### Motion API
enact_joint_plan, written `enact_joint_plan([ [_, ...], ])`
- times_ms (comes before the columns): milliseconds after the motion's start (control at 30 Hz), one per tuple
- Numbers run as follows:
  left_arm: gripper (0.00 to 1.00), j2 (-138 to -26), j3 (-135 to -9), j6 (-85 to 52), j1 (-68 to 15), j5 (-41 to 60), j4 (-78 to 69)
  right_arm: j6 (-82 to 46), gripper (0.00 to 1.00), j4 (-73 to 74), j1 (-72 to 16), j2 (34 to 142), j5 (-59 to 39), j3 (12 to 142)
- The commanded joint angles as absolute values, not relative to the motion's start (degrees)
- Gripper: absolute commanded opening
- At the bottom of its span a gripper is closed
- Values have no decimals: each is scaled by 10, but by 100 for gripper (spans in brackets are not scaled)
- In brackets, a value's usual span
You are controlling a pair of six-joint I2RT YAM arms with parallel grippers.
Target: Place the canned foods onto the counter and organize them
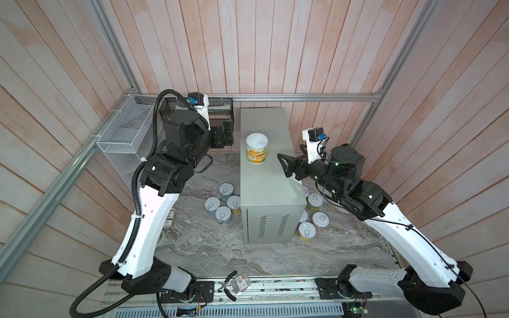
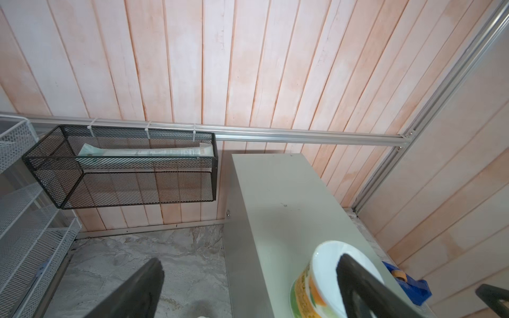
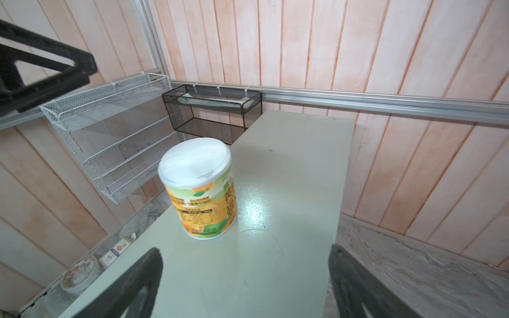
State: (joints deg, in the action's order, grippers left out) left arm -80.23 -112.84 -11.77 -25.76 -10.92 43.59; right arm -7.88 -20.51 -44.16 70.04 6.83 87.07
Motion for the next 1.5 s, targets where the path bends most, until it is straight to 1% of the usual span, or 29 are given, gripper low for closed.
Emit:
enact_joint_plan([
  [0, 100, -766, -1009, -150, -233, -92, 348, -79, 93, -200, -459, 719, 32, 877],
  [133, 100, -720, -900, -193, -203, -70, 289, -74, 93, -200, -471, 750, 32, 891],
  [200, 100, -710, -864, -209, -193, -53, 271, -73, 93, -194, -473, 765, 32, 896],
  [300, 100, -728, -863, -218, -177, 9, 297, -70, 92, -191, -473, 793, 39, 912],
  [367, 100, -735, -850, -210, -176, 30, 293, -66, 92, -184, -474, 810, 36, 920],
  [500, 100, -731, -810, -209, -176, 42, 258, -58, 92, -182, -473, 854, 52, 951],
  [667, 100, -745, -806, -204, -174, 42, 252, -50, 91, -184, -468, 906, 77, 998],
  [767, 100, -752, -805, -201, -171, 38, 250, -54, 84, -187, -456, 934, 89, 1024],
  [833, 100, -754, -802, -200, -167, 38, 247, -61, 76, -192, -443, 949, 90, 1044],
  [933, 100, -756, -795, -198, -160, 44, 240, -61, 69, -181, -426, 962, 79, 1058],
  [1000, 100, -757, -788, -199, -156, 48, 233, -57, 62, -181, -413, 976, 75, 1078],
  [1067, 100, -760, -782, -200, -154, 53, 228, -55, 59, -185, -399, 996, 68, 1106],
  [1100, 100, -762, -781, -200, -152, 55, 227, -52, 55, -188, -391, 1009, 66, 1123],
  [1133, 100, -764, -779, -201, -151, 58, 225, -49, 54, -191, -383, 1022, 65, 1143],
  [1267, 100, -770, -773, -200, -149, 66, 216, -35, 54, -211, -357, 1084, 68, 1231],
  [1467, 100, -773, -766, -201, -148, 73, 207, -55, 53, -233, -304, 1176, 47, 1361],
])
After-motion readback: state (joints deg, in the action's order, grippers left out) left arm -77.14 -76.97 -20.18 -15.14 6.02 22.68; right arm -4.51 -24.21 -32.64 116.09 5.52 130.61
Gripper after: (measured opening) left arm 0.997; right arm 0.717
